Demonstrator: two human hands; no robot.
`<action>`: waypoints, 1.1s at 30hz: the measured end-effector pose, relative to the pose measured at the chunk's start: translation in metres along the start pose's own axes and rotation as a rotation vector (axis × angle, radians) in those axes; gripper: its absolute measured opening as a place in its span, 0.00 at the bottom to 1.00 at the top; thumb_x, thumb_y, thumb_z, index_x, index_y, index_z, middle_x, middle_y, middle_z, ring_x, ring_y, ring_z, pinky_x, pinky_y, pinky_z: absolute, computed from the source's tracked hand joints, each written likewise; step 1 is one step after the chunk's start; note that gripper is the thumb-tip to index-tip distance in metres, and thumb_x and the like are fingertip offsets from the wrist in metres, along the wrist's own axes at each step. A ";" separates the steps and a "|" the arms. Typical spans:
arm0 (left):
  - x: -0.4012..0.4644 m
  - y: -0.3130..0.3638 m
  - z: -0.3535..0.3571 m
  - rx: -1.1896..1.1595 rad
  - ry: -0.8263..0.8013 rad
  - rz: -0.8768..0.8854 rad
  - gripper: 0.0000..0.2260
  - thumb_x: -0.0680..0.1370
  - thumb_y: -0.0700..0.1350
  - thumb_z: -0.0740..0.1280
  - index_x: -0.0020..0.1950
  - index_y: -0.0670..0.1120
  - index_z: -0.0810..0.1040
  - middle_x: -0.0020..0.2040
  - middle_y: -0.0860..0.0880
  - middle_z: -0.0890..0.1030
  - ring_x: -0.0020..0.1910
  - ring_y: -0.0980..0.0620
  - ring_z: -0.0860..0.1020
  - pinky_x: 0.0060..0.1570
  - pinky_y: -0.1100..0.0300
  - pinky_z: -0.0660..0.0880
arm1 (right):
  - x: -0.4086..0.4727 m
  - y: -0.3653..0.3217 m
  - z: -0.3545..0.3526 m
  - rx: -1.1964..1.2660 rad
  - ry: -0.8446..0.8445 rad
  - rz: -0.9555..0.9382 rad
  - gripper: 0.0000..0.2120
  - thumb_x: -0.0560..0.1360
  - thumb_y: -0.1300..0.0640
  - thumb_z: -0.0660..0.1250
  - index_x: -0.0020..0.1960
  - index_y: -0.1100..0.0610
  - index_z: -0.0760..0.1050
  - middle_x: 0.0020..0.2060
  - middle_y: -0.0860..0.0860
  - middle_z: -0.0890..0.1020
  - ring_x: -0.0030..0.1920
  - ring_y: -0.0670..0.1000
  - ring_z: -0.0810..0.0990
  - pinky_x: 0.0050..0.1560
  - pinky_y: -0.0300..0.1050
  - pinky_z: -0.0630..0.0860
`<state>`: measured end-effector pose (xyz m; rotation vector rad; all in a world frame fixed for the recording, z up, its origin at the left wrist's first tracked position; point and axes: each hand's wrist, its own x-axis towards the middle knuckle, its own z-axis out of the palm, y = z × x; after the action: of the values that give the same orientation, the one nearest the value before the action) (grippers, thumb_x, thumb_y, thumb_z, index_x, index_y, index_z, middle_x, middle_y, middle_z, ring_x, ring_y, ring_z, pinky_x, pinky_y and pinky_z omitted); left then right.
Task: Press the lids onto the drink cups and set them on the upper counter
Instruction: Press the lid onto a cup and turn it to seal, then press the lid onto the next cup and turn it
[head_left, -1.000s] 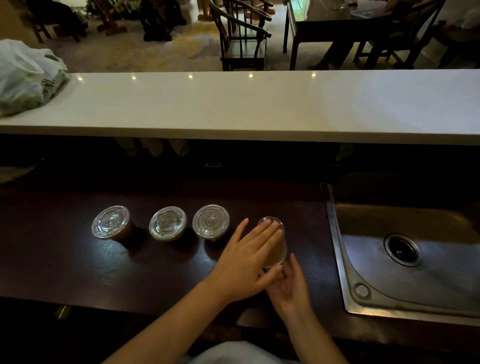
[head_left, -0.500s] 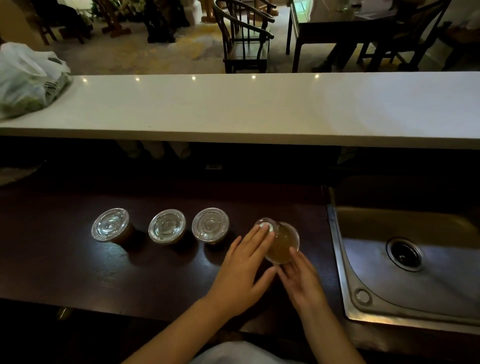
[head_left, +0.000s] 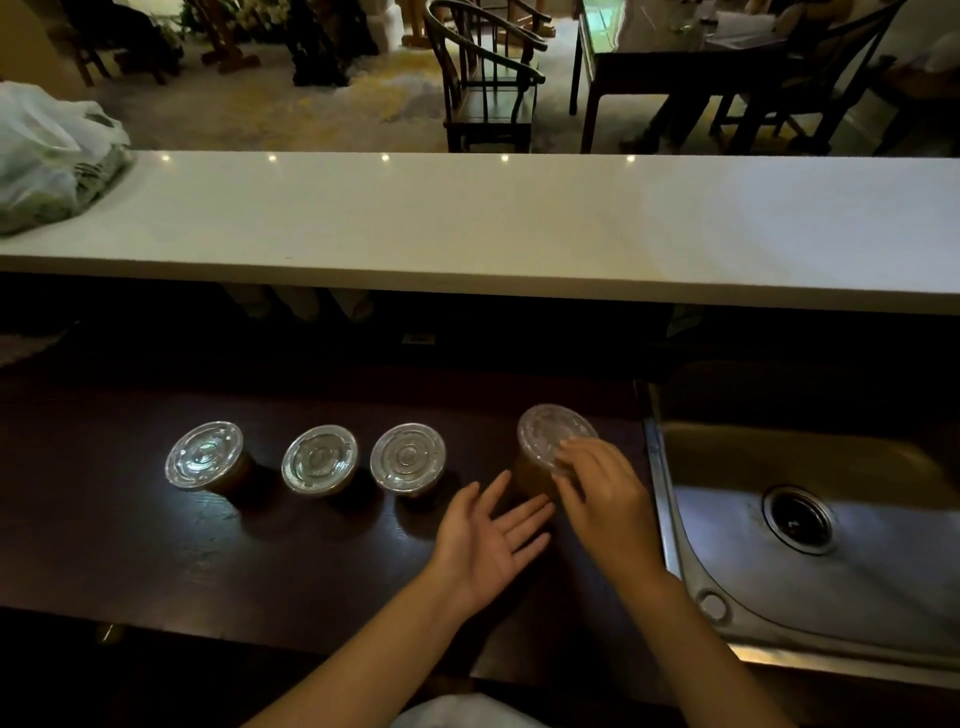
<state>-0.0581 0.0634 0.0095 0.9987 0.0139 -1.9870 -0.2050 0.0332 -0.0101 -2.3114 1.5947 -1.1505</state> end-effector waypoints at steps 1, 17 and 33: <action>0.002 0.000 0.000 -0.019 0.001 -0.008 0.20 0.80 0.54 0.51 0.70 0.50 0.66 0.58 0.33 0.76 0.58 0.40 0.75 0.58 0.46 0.68 | -0.002 0.003 0.003 -0.035 -0.035 -0.054 0.10 0.67 0.67 0.73 0.49 0.64 0.79 0.46 0.57 0.83 0.50 0.55 0.80 0.53 0.44 0.75; 0.016 -0.015 -0.028 -0.143 0.043 -0.047 0.23 0.78 0.58 0.50 0.62 0.46 0.73 0.58 0.33 0.76 0.60 0.39 0.74 0.56 0.46 0.69 | -0.050 0.017 0.008 0.004 -0.390 -0.150 0.23 0.80 0.46 0.54 0.66 0.60 0.70 0.67 0.51 0.70 0.70 0.47 0.65 0.71 0.48 0.58; -0.017 0.069 -0.076 2.293 0.434 0.770 0.31 0.78 0.49 0.56 0.75 0.41 0.45 0.77 0.44 0.46 0.75 0.48 0.43 0.72 0.50 0.43 | 0.045 -0.066 0.082 -0.216 -0.644 -0.159 0.38 0.73 0.52 0.68 0.75 0.52 0.50 0.76 0.49 0.50 0.74 0.48 0.44 0.72 0.48 0.45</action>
<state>0.0443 0.0611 -0.0073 2.0324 -2.3040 -0.2333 -0.0953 -0.0014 -0.0131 -2.5955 1.3465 -0.1896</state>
